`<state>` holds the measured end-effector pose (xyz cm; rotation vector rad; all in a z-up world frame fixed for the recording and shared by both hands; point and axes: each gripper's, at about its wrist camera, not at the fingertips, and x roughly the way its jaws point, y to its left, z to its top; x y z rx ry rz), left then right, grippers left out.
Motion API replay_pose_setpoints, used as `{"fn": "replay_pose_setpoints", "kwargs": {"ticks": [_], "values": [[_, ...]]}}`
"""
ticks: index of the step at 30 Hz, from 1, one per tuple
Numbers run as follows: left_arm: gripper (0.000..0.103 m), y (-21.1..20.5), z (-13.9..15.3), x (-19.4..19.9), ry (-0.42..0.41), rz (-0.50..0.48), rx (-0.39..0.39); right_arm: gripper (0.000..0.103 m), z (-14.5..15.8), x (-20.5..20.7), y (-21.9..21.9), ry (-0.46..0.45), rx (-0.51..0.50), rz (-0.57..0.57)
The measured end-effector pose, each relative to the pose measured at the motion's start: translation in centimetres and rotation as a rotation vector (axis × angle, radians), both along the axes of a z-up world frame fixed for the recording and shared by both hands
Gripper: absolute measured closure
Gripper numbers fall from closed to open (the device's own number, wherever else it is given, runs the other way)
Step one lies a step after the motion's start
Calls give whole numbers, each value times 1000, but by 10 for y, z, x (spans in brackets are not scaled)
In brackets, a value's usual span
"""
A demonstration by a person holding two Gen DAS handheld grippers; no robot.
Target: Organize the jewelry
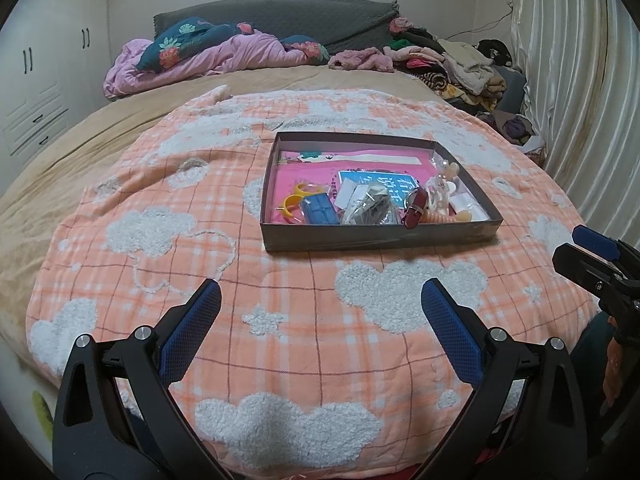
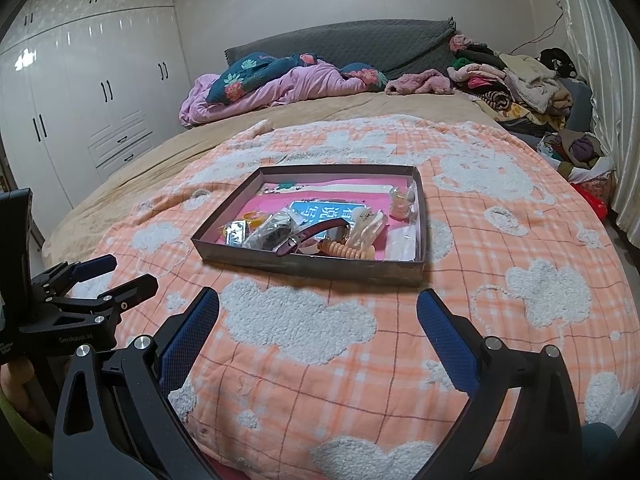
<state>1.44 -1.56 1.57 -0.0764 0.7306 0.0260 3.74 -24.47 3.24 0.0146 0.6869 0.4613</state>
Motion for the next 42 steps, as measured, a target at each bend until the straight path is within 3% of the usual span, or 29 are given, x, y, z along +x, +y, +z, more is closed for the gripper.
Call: {"fn": "replay_pose_setpoints", "kwargs": {"ticks": [28,33,38,42], "values": [[9,1,-3,1,9,-1,24,4,-8,3,-5,16,-6,-24],[9,5,-14,5,35,-4,-13,4,-17,12,-11,42,-18,-59],[9,25,-22,14,41,46,-40,4,-27,30,-27,60,-22,-131],[9,67,-27,38,46,158,-19,4,-36,62,-59,87,-34,-239]]}}
